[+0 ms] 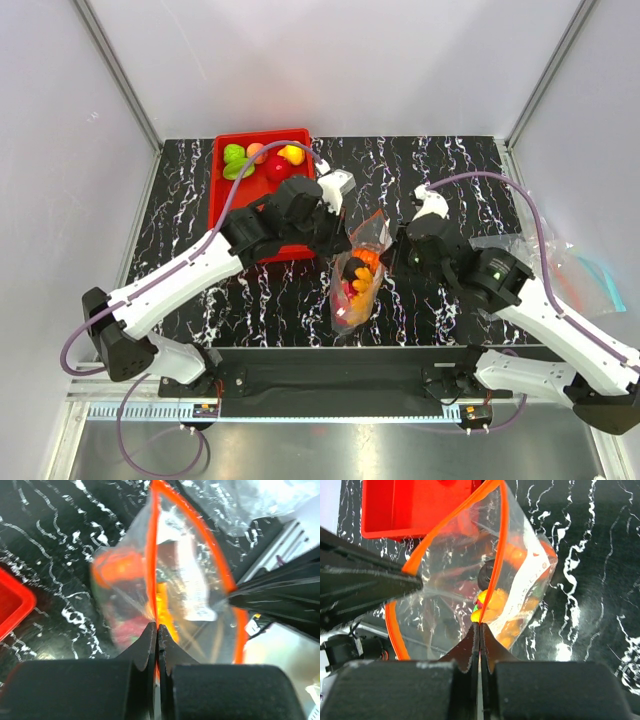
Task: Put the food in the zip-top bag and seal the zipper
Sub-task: Adjust the zipper food storage bag at the center of the board.
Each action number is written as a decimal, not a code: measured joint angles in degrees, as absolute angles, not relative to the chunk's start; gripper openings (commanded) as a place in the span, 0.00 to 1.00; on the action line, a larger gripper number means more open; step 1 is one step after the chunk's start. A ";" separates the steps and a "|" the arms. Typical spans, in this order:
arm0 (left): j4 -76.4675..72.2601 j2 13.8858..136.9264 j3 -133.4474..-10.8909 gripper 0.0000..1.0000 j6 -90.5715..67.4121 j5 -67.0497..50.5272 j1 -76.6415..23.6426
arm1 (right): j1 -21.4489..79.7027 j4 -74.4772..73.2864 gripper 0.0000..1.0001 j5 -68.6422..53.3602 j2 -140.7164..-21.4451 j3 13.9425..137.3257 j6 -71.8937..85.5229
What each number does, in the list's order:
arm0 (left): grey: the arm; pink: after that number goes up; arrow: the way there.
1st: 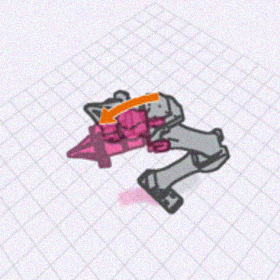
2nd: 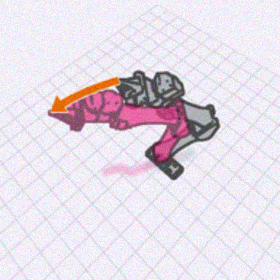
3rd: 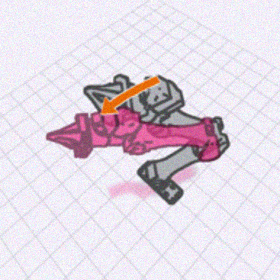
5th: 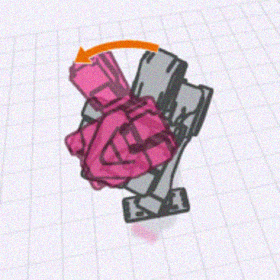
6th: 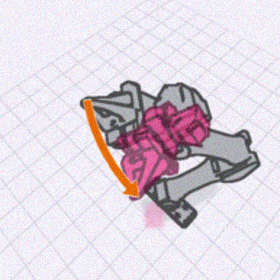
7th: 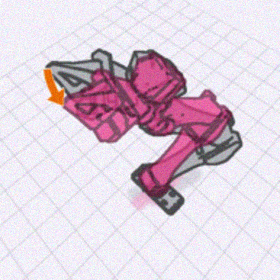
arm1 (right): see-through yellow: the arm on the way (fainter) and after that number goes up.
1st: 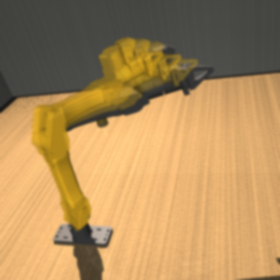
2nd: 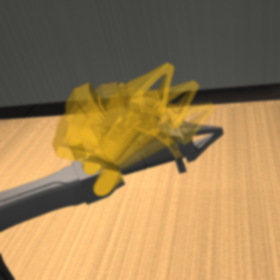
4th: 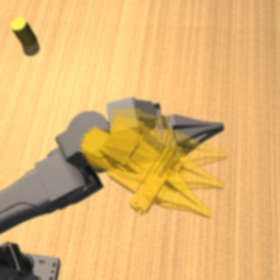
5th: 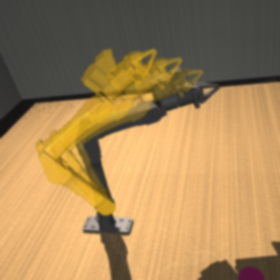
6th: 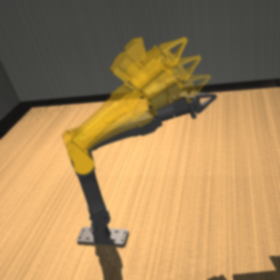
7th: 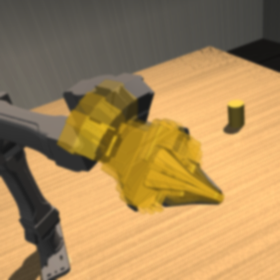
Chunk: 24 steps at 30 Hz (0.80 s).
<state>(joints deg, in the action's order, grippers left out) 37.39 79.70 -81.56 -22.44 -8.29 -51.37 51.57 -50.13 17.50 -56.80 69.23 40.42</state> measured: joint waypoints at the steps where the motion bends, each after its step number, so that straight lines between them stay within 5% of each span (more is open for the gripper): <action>1: 37.19 79.90 -81.93 0.00 -22.55 -8.80 -51.35 | 51.57 -49.47 0.01 17.54 -57.04 68.90 40.47; 12: 32.08 79.99 -80.03 0.00 -27.33 -19.49 -46.02 | 51.57 -41.39 0.00 17.80 -58.00 64.95 43.35; 24: 29.87 71.81 -73.47 0.00 -27.83 -16.05 -45.10 | 51.57 -38.33 0.00 16.34 -60.55 64.99 44.97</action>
